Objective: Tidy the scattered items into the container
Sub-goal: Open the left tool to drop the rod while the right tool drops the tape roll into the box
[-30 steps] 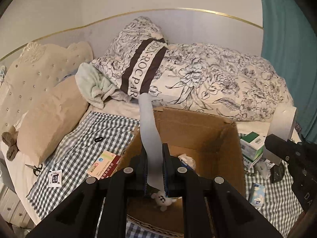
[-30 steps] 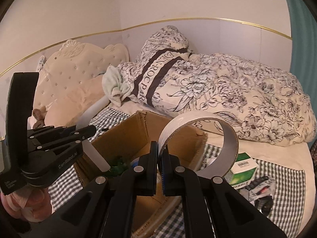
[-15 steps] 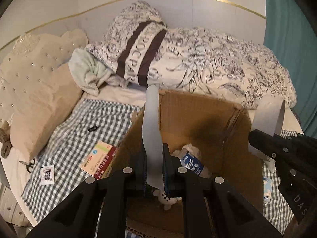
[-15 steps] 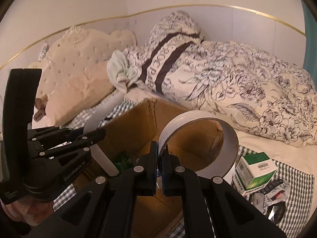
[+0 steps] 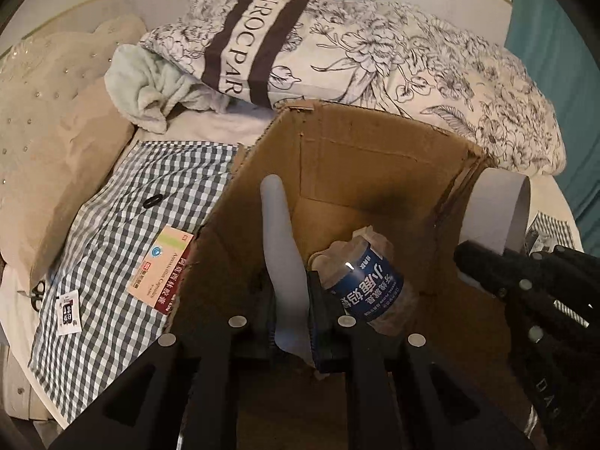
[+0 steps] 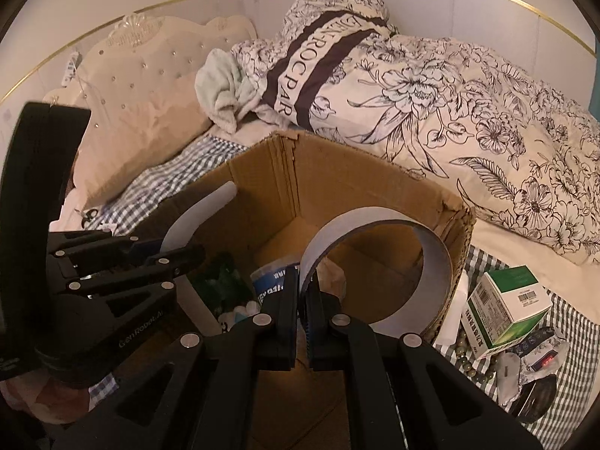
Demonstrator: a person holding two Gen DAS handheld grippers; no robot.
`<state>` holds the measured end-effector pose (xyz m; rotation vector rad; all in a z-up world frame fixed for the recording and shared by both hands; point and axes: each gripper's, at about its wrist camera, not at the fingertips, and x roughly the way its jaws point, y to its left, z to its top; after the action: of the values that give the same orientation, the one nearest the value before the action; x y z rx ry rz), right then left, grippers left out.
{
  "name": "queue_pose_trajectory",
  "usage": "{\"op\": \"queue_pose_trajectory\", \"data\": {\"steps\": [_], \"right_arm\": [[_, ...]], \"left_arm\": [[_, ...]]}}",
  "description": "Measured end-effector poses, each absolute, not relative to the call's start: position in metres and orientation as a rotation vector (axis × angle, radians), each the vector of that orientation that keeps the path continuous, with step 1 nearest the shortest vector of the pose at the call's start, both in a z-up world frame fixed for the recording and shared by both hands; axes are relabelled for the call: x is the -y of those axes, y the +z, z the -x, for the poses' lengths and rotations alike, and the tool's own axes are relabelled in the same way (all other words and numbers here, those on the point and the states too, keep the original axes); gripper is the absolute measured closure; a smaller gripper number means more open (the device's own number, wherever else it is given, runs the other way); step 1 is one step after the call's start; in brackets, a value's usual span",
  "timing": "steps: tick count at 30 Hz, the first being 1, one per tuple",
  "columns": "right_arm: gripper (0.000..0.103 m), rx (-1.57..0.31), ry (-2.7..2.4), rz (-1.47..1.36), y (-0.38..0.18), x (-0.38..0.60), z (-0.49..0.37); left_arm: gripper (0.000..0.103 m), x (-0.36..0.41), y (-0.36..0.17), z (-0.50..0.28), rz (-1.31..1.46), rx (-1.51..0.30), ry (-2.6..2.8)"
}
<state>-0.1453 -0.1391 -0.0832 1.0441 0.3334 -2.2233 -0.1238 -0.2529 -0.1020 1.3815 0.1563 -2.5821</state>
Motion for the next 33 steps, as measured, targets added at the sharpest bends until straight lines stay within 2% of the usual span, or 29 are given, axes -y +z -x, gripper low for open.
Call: {"op": "queue_pose_trajectory", "data": {"steps": [2, 4, 5, 6, 8, 10, 16, 23, 26, 29, 31, 33], "right_arm": [[0.094, -0.367, -2.236, -1.048, -0.085, 0.140, 0.144], [0.075, -0.371, -2.252, -1.044, -0.084, 0.138, 0.143], [0.070, -0.357, -2.257, -1.045, -0.084, 0.135, 0.144], [0.063, -0.350, -2.264, -1.046, -0.083, 0.133, 0.144], [0.058, -0.345, -2.285, -1.035, -0.081, 0.128, 0.143], [0.050, -0.336, -2.301, -1.021, -0.076, 0.122, 0.142], [0.039, -0.296, -2.356, -0.972, -0.058, 0.102, 0.139], [0.031, -0.257, -2.392, -0.922, -0.040, 0.082, 0.130], [0.026, -0.246, -2.407, -0.904, -0.032, 0.074, 0.126], [0.021, -0.243, -2.420, -0.880, -0.024, 0.067, 0.121], [0.015, -0.247, -2.442, -0.858, -0.018, 0.061, 0.116], [0.013, -0.247, -2.470, -0.838, -0.011, 0.053, 0.112]], "left_arm": [[0.075, 0.250, -0.101, 0.126, -1.384, -0.145, -2.580], [0.070, 0.247, -0.097, 0.128, -1.362, -0.125, -2.578], [0.066, 0.247, -0.094, 0.128, -1.354, -0.121, -2.580], [0.056, 0.247, -0.091, 0.128, -1.341, -0.121, -2.584], [0.047, 0.247, -0.084, 0.126, -1.303, -0.129, -2.589], [0.044, 0.248, -0.079, 0.126, -1.276, -0.140, -2.593], [0.034, 0.245, -0.065, 0.121, -1.216, -0.143, -2.595], [0.011, 0.234, -0.038, 0.108, -1.101, -0.129, -2.626], [0.008, 0.227, -0.027, 0.102, -1.060, -0.125, -2.644], [0.000, 0.220, -0.016, 0.096, -1.025, -0.126, -2.666], [0.000, 0.215, -0.010, 0.093, -1.000, -0.122, -2.676], [0.000, 0.212, -0.006, 0.090, -0.993, -0.122, -2.679]]}}
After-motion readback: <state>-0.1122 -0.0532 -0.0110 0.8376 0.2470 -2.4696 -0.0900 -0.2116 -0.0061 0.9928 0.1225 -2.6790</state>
